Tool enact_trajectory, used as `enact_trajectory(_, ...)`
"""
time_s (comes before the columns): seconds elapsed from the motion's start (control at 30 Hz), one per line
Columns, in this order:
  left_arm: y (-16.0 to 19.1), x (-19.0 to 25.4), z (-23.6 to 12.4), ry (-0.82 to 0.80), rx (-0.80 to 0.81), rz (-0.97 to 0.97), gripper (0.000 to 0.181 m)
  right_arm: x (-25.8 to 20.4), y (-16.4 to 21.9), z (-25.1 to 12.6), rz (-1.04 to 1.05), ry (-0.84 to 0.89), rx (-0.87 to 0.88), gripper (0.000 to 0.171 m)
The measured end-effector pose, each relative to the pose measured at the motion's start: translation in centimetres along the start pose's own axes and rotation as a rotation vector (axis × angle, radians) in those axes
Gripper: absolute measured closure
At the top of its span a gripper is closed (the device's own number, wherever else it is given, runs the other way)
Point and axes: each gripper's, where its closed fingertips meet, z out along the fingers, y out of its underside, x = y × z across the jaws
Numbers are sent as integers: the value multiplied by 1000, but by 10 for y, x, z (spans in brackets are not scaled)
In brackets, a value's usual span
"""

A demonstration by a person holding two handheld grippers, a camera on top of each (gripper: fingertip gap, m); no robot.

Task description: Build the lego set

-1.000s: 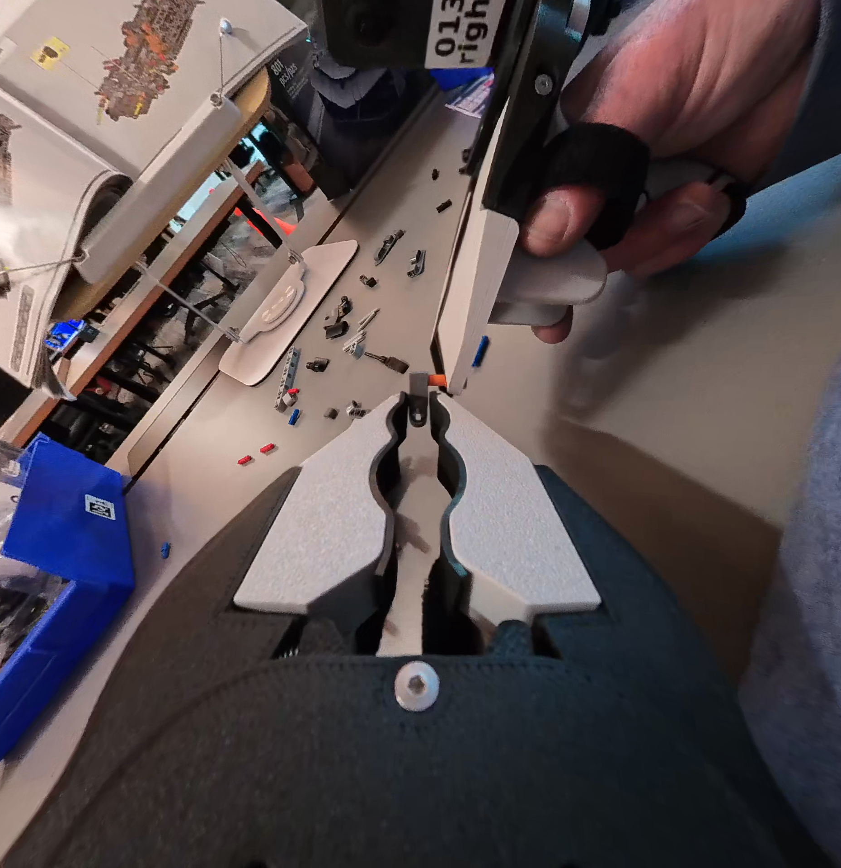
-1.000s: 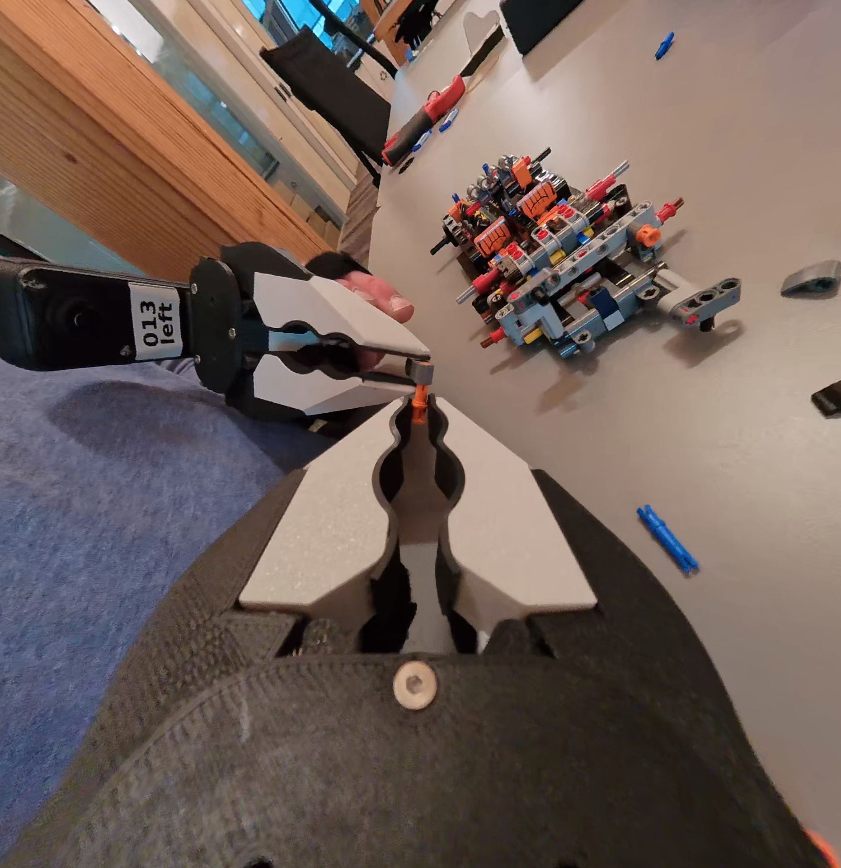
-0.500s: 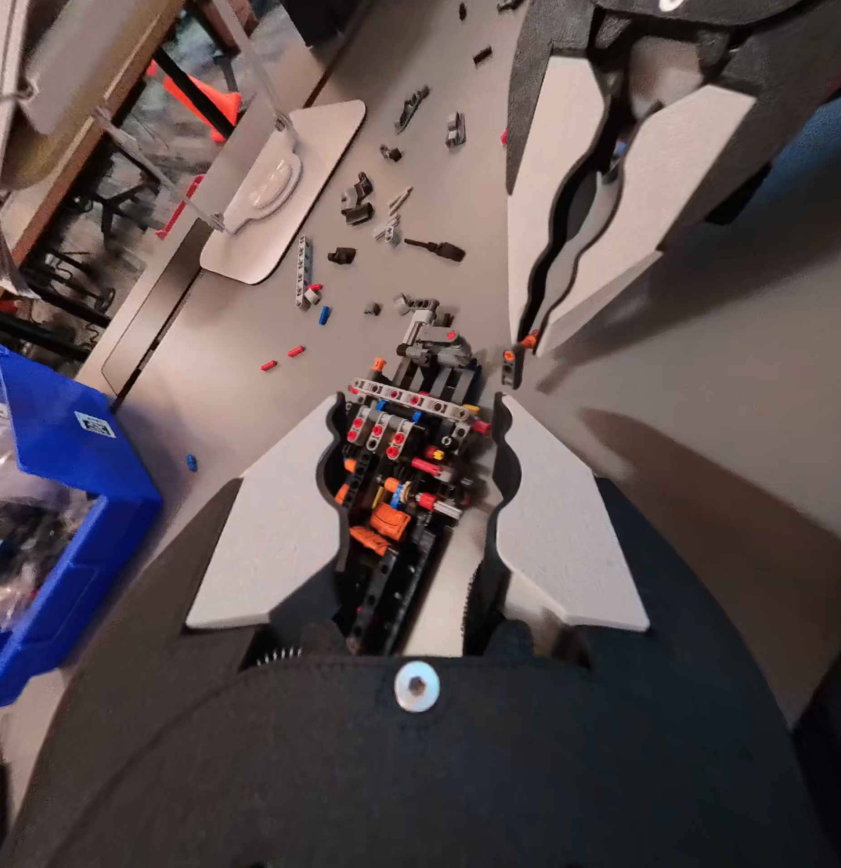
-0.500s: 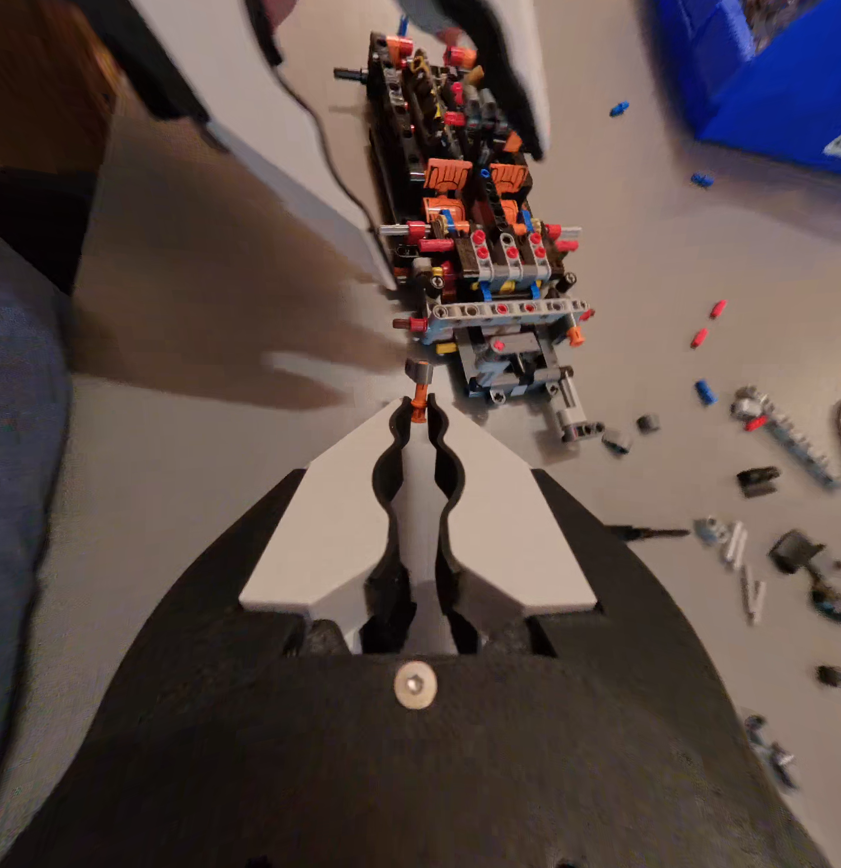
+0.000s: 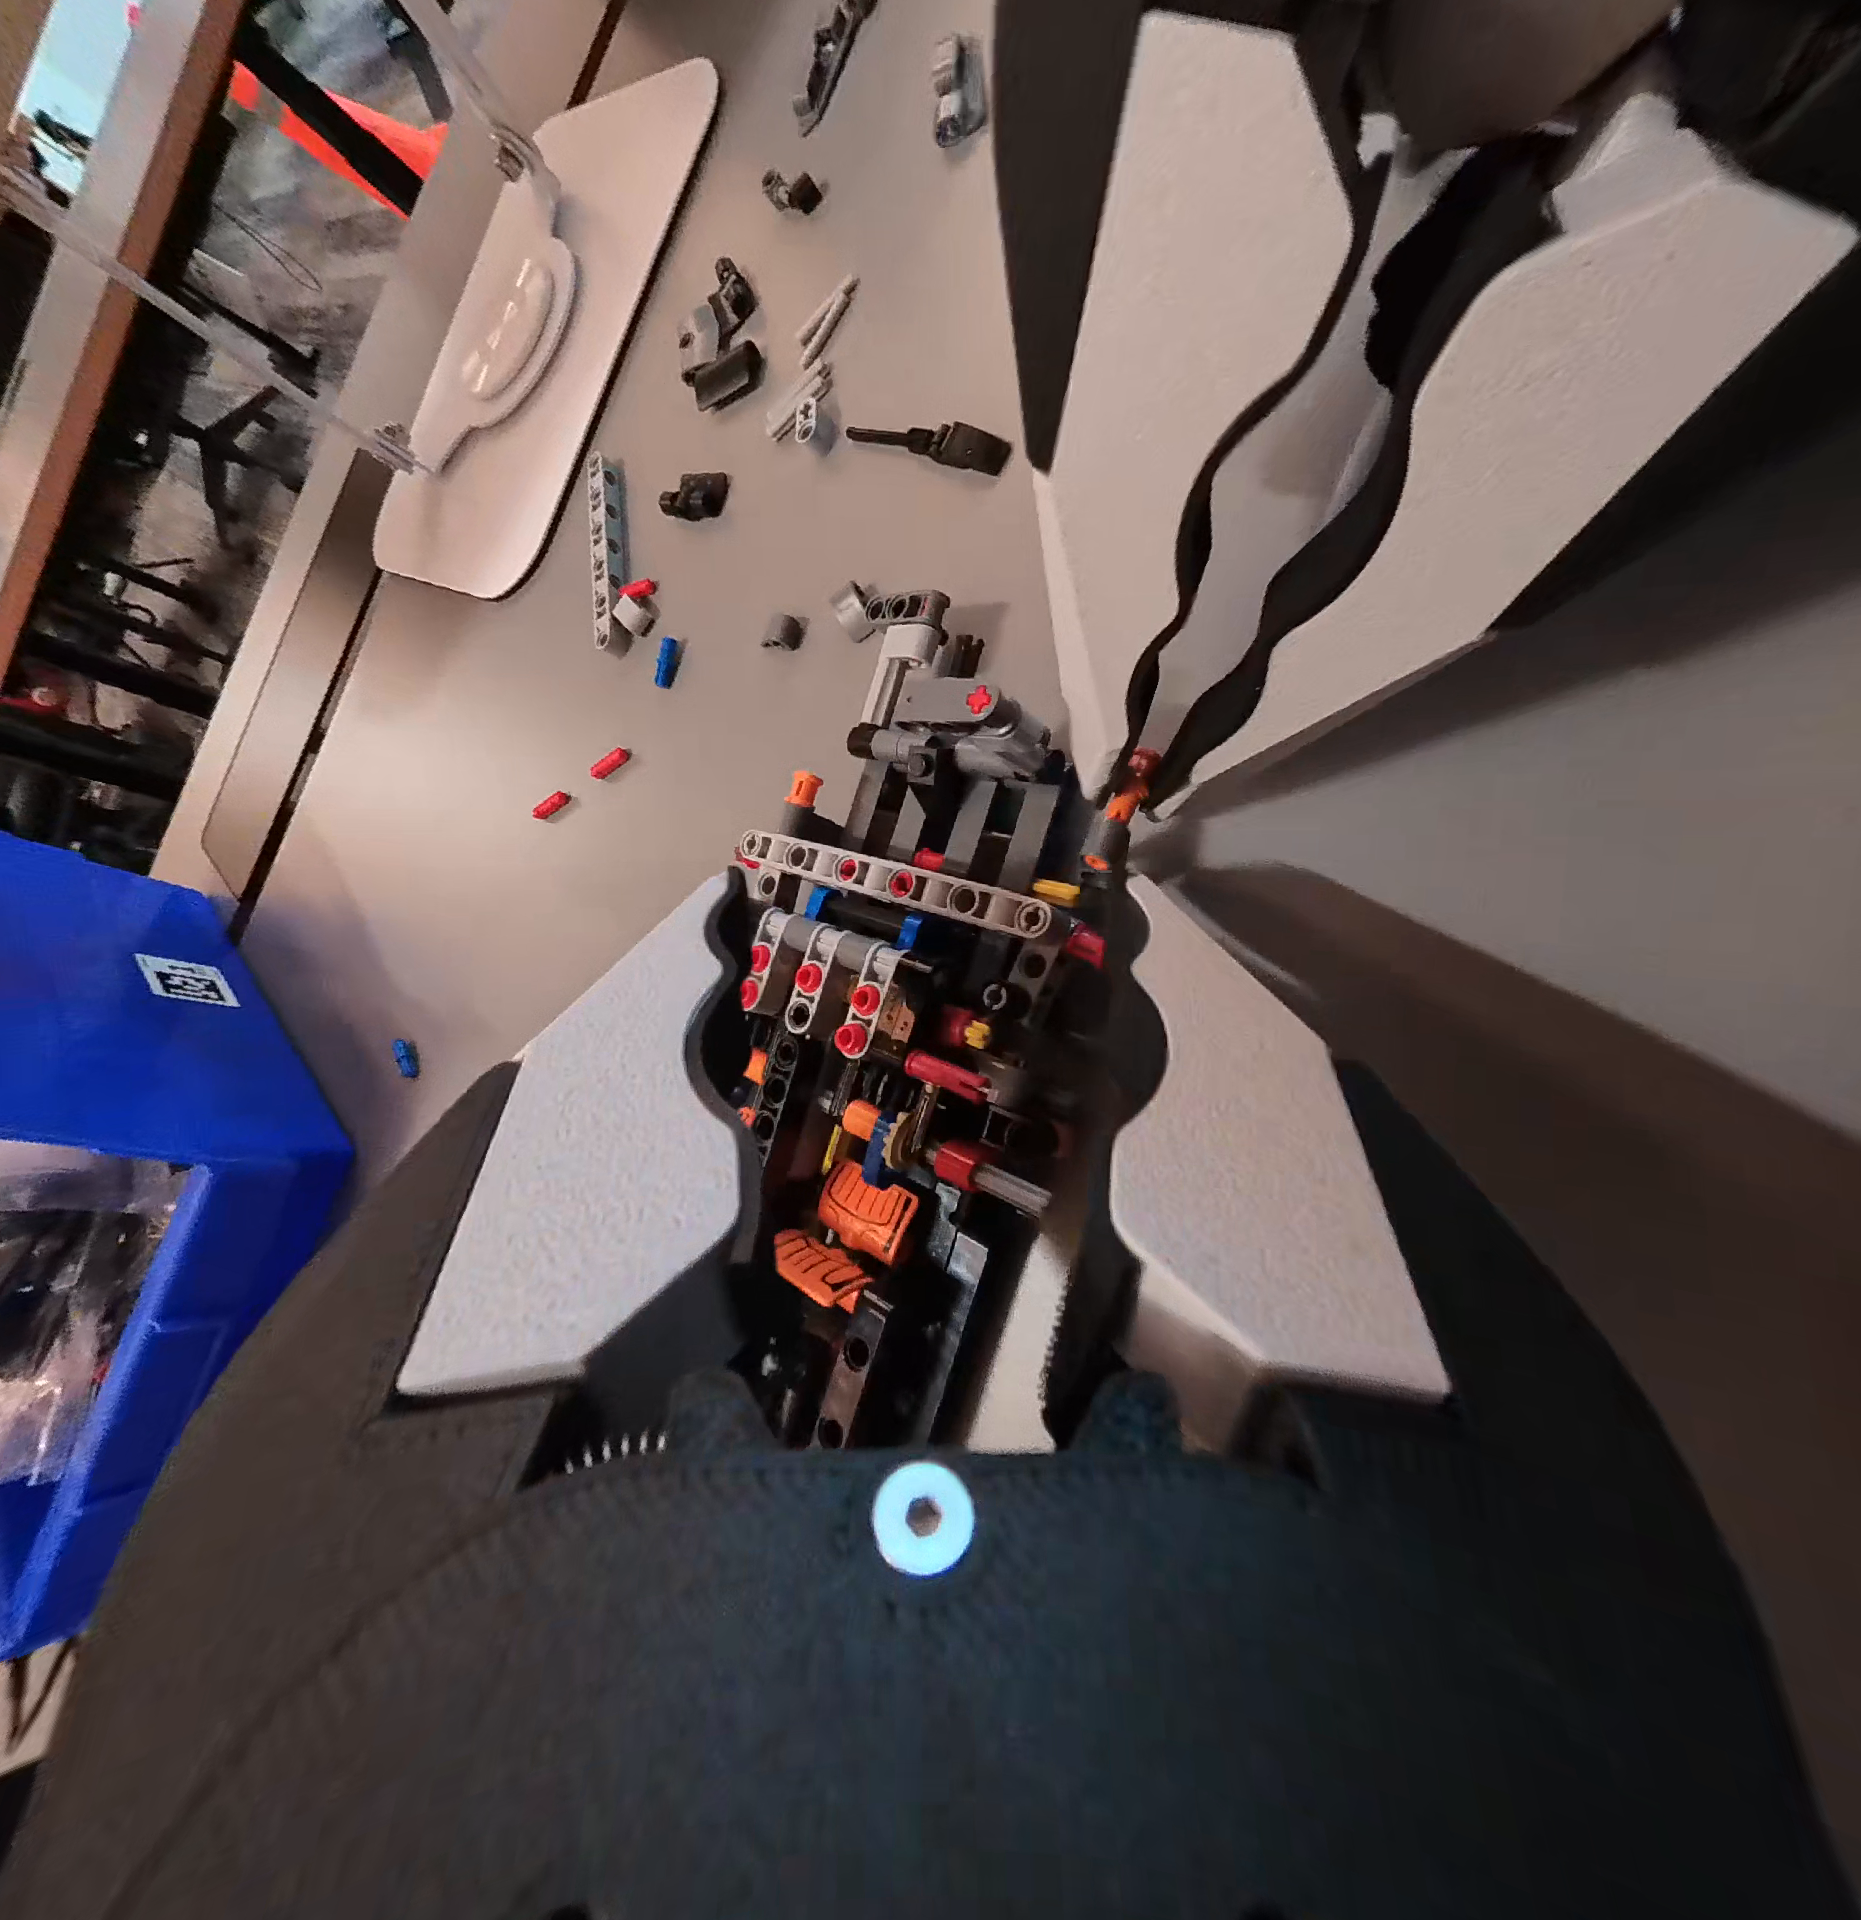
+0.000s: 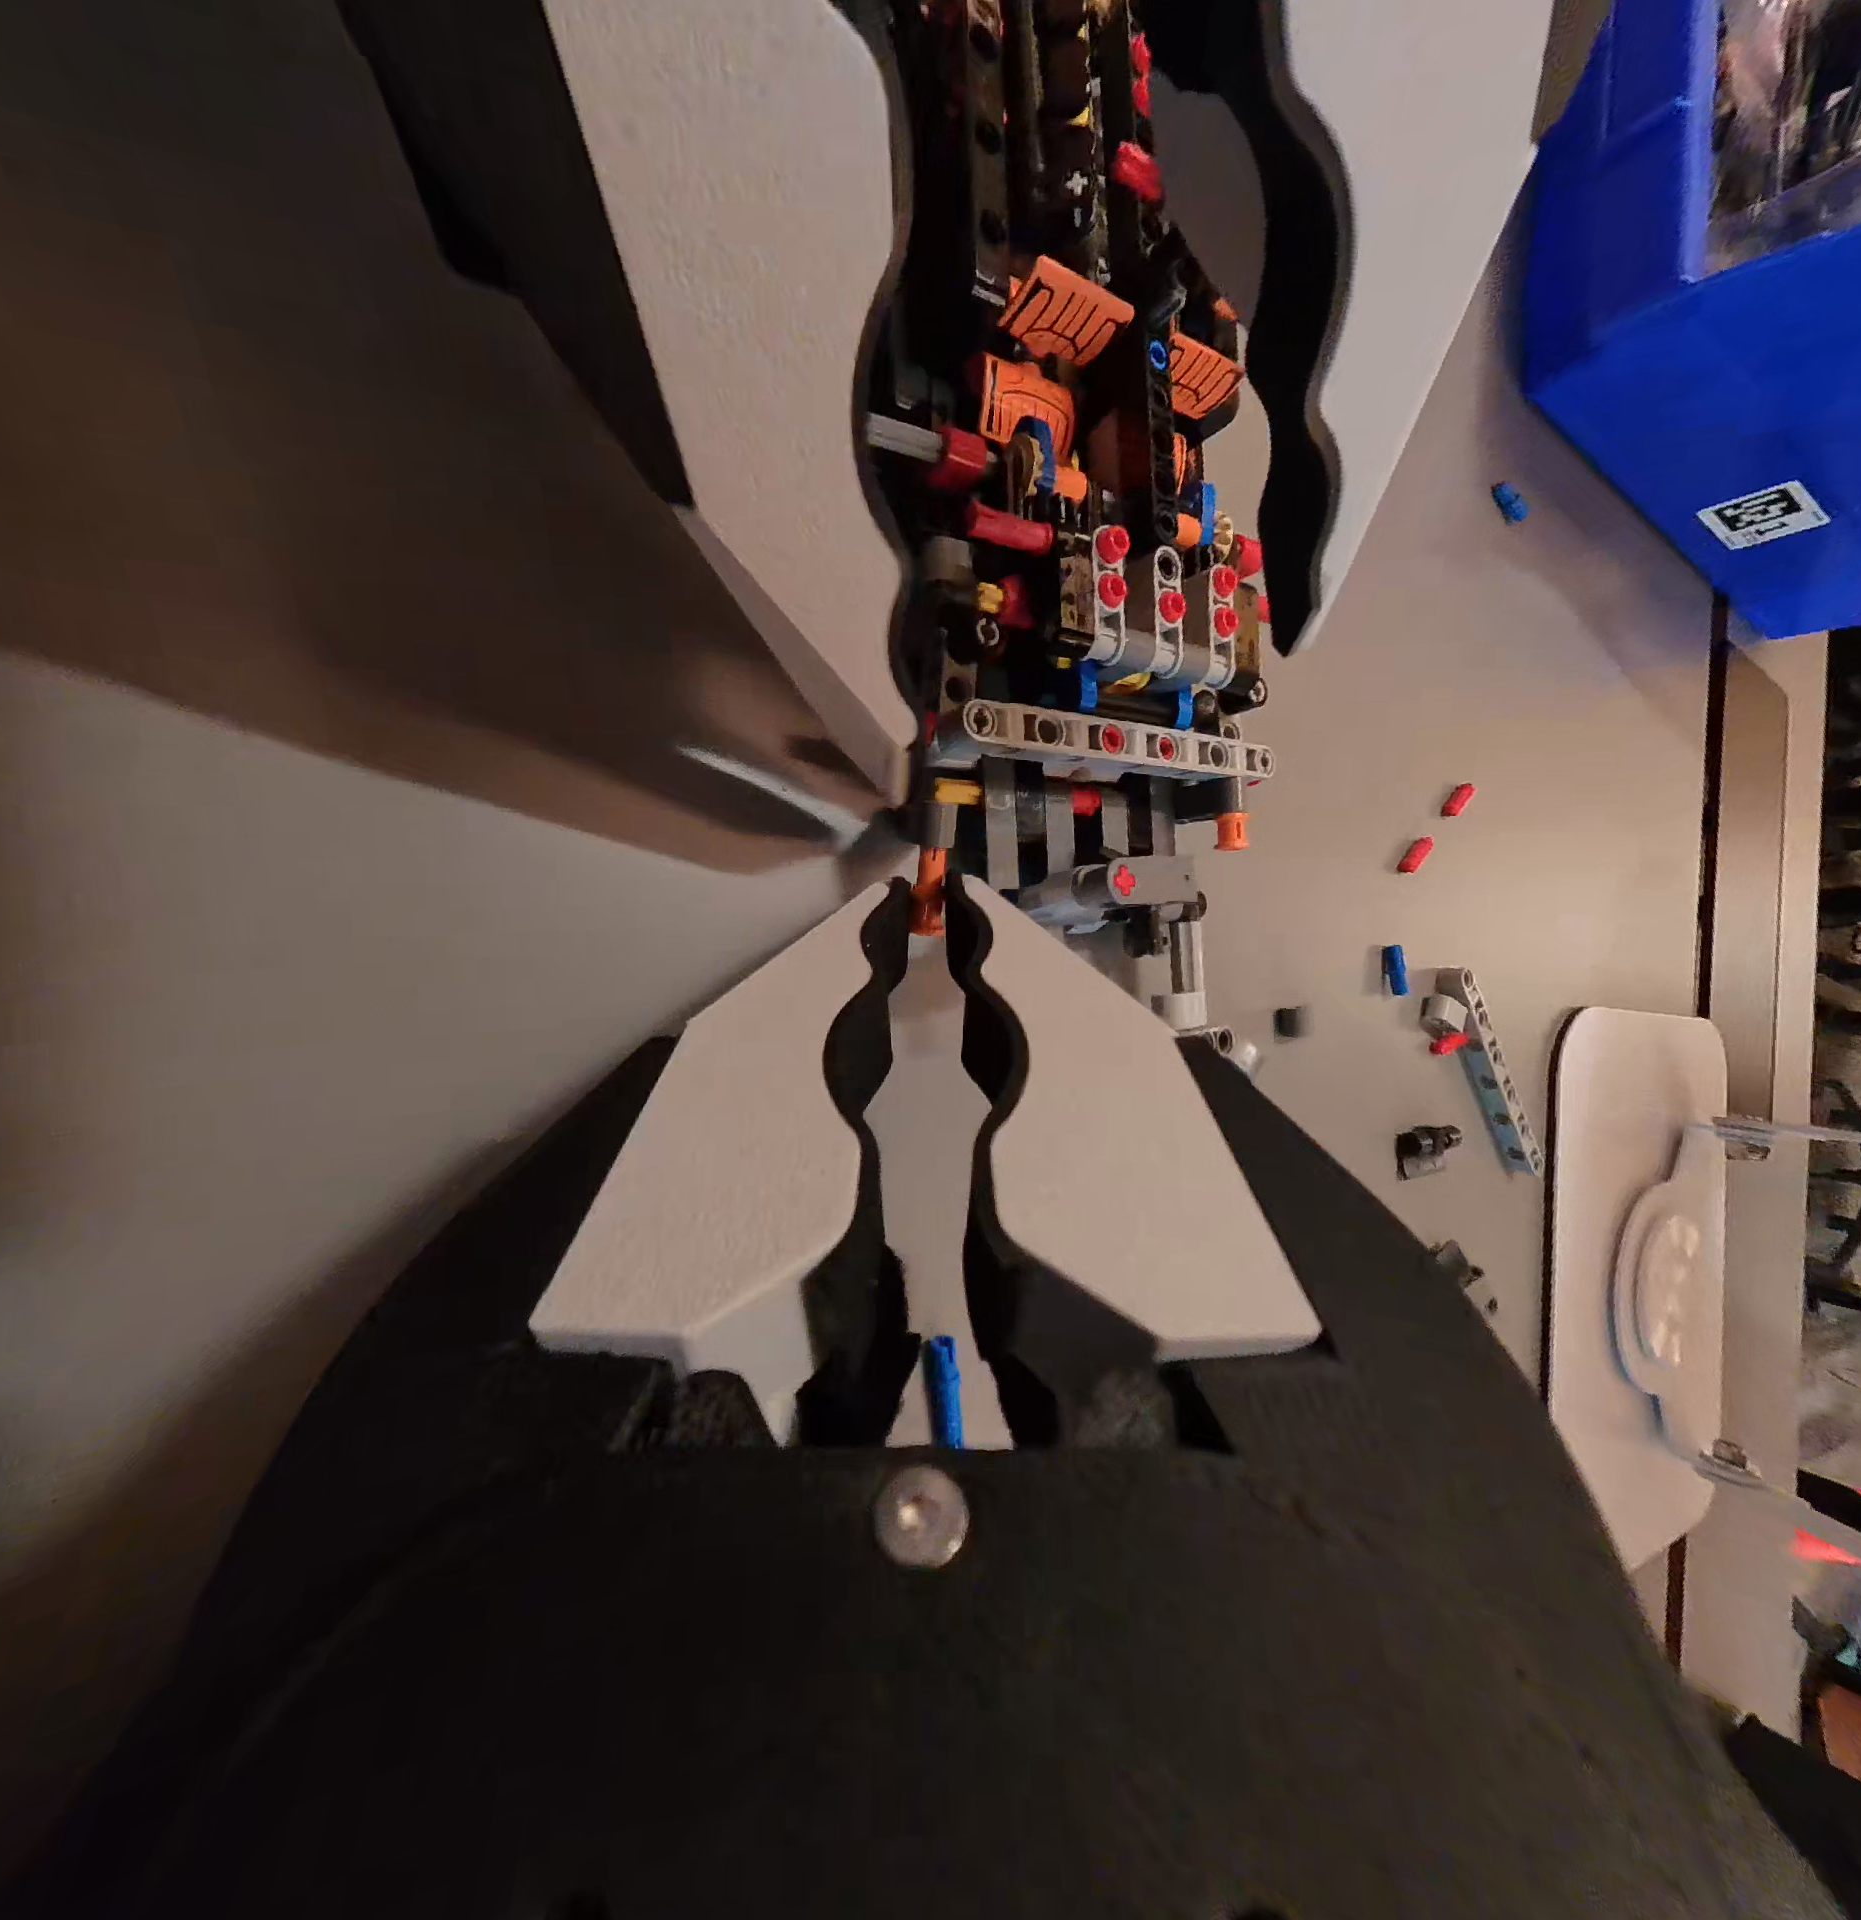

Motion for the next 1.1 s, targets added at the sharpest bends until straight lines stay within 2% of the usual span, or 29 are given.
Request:
enact_trajectory(0.13, -1, 9, 0, 53, 17, 46, 103, -2, -2, 0, -12, -31, 6, 167)
enact_trajectory(0.27, 6, 10, 6, 52, -1, 45, 103, -6, -5, 0, -7, -59, 9, 167)
enact_trajectory(0.57, 11, 14, 9, 70, -14, 31, 126, 0, -5, 4, -1, -42, -17, 167)
enact_trajectory(0.77, 12, 14, 11, 67, -10, 20, 134, 3, -4, 5, 5, -35, -15, 167)
enact_trajectory(0.93, 12, 13, 12, 53, -9, 18, 134, 6, -3, 5, 20, -32, -13, 167)
enact_trajectory(1.1, 4, -2, 4, 4, 20, 24, 122, 7, -3, 6, 23, -30, -10, 167)
